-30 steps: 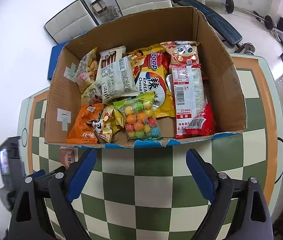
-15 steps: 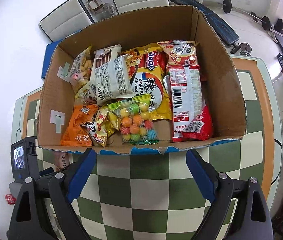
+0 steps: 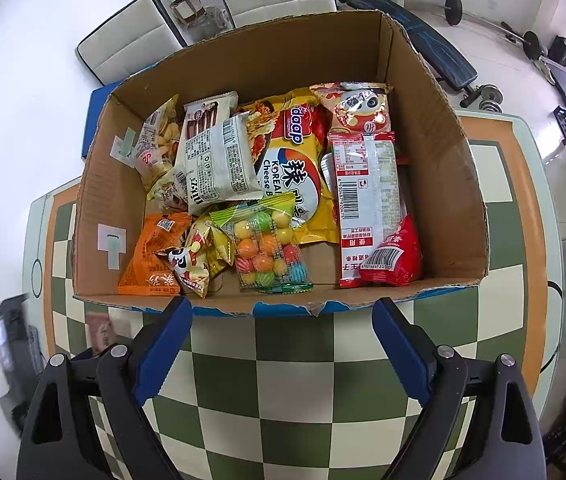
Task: Organize snacks
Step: 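Lower the brown pack into the box and open the left tool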
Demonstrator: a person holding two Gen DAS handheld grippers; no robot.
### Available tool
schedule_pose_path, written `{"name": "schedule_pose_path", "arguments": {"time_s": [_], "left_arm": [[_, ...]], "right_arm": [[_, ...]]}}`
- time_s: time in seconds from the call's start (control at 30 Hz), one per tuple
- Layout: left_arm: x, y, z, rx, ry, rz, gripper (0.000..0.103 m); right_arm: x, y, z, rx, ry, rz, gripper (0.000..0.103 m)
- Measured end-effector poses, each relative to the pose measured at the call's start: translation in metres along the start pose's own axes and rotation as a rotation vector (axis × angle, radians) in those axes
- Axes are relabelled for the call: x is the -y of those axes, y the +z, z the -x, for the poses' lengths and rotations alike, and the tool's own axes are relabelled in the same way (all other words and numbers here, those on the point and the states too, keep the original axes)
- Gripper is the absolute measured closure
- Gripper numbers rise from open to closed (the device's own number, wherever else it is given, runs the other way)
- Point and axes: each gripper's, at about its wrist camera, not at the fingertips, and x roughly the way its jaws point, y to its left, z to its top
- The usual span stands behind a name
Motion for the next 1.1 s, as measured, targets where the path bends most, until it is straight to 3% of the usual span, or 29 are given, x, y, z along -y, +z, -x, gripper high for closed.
{"name": "schedule_pose_path", "arguments": {"time_s": [0.17, 0.43, 0.6, 0.8, 1.1], "left_arm": [[0.029, 0.01, 0.062, 0.075, -0.08, -0.037, 0.046], [0.089, 0.087, 0.085, 0.12, -0.14, -0.144, 0.046], [0.123, 0.137, 0.067, 0.057, -0.121, -0.19, 0.046], [0.136, 0.177, 0.014, -0.076, -0.095, -0.172, 0.046], [0.148, 0.191, -0.031, -0.151, 0.02, -0.214, 0.046]], "right_arm": [[0.004, 0.0, 0.003, -0.007, 0.02, 0.0, 0.009], [0.016, 0.021, 0.018, 0.012, 0.023, -0.017, 0.01], [0.019, 0.051, 0.024, 0.018, 0.017, -0.015, 0.009], [0.022, 0.082, 0.02, 0.016, 0.005, -0.022, 0.009], [0.022, 0.1, -0.003, -0.024, -0.025, -0.01, 0.009]]}}
